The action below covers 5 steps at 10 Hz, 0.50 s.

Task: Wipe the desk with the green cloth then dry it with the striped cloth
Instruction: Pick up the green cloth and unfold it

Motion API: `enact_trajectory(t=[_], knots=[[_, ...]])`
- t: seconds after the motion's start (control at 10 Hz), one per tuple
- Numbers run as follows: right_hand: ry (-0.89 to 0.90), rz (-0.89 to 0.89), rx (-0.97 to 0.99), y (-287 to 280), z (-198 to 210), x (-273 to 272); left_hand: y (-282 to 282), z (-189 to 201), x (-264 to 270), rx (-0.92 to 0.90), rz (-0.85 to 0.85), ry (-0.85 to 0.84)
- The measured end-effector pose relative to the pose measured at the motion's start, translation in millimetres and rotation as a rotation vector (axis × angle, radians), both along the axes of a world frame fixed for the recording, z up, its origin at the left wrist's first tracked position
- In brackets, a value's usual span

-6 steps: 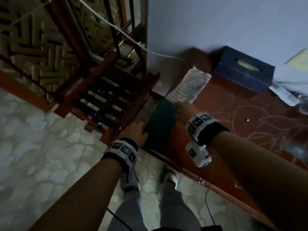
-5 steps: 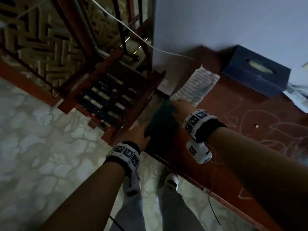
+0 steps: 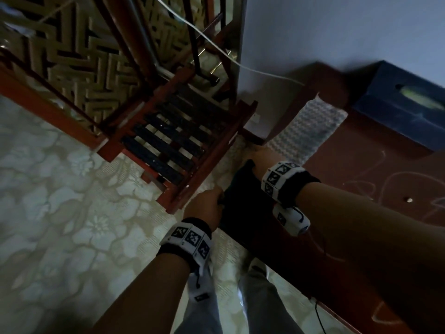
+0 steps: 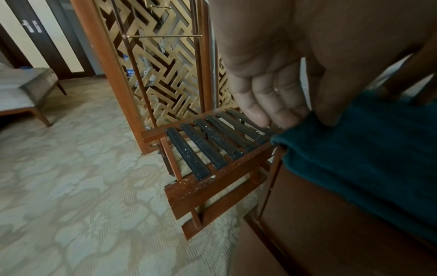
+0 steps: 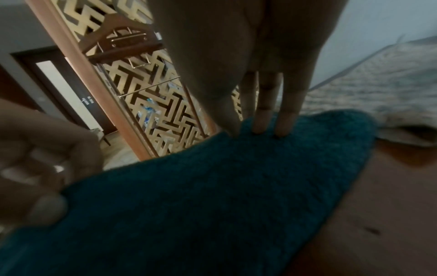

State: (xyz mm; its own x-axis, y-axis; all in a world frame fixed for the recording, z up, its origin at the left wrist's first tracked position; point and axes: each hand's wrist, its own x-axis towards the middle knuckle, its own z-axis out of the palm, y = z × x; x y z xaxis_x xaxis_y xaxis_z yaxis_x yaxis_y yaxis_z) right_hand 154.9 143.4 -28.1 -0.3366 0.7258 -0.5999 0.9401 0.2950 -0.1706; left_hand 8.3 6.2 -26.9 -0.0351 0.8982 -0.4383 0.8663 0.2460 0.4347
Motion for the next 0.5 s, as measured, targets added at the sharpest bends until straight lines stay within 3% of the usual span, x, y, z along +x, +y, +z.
enact_trajectory(t=[0.1, 0.2, 0.5], knots=[[-0.007, 0.033, -0.016, 2, 9, 1, -2, 7, -3, 0.002, 0.022, -0.044], [0.103, -0.101, 0.126, -16, 8, 7, 0, 18, -5, -0.042, -0.012, -0.086], [0.238, -0.233, 0.205, -54, 70, 41, 5, 61, -23, -0.031, -0.134, -0.232]])
